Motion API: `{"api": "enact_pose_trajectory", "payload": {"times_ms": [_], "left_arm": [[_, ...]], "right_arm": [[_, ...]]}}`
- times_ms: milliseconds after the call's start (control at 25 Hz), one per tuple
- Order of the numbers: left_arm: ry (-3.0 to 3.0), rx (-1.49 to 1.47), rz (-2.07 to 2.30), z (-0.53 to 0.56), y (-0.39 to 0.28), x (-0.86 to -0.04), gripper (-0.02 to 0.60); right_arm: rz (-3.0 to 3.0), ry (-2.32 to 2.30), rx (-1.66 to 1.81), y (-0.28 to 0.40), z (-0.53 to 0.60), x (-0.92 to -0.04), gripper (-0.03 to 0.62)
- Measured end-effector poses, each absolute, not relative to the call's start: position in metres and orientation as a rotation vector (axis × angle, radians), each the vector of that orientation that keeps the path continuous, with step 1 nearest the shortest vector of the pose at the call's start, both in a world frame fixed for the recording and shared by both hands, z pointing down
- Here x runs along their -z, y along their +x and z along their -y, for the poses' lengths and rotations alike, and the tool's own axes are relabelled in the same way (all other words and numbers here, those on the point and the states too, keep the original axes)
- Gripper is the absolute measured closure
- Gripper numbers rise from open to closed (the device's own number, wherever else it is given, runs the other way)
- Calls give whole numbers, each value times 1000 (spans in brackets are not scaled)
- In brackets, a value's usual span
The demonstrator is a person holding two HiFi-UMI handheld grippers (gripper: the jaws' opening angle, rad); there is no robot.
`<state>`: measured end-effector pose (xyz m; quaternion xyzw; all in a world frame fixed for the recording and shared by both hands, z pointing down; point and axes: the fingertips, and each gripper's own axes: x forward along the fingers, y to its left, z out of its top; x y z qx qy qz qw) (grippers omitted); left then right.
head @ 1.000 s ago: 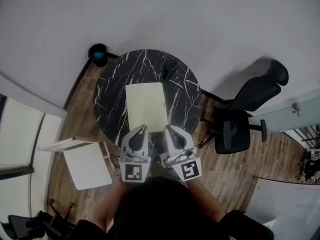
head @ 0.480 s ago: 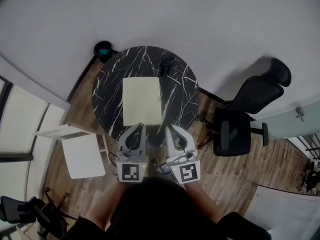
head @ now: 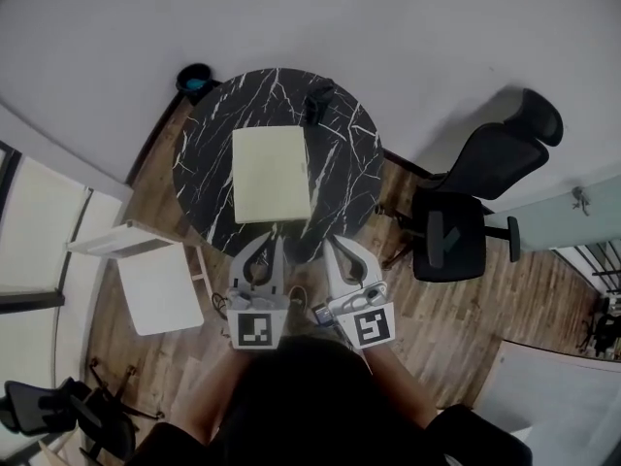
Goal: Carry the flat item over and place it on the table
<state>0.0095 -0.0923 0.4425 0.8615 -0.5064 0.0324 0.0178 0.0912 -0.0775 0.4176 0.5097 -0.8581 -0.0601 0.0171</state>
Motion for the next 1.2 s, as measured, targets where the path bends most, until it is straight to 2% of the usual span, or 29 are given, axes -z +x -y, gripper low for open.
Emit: {"api": "enact_pose_trajectory", "payload": {"times_ms": [600, 1200], "left_arm": [[2705, -83, 1527, 83, -42, -441, 563], [2724, -57, 1513, 89, -40, -433, 563]], "right_arm": [[2647, 1592, 207, 23, 79, -414, 595], [2615, 1587, 233, 19, 80, -411, 597]]}}
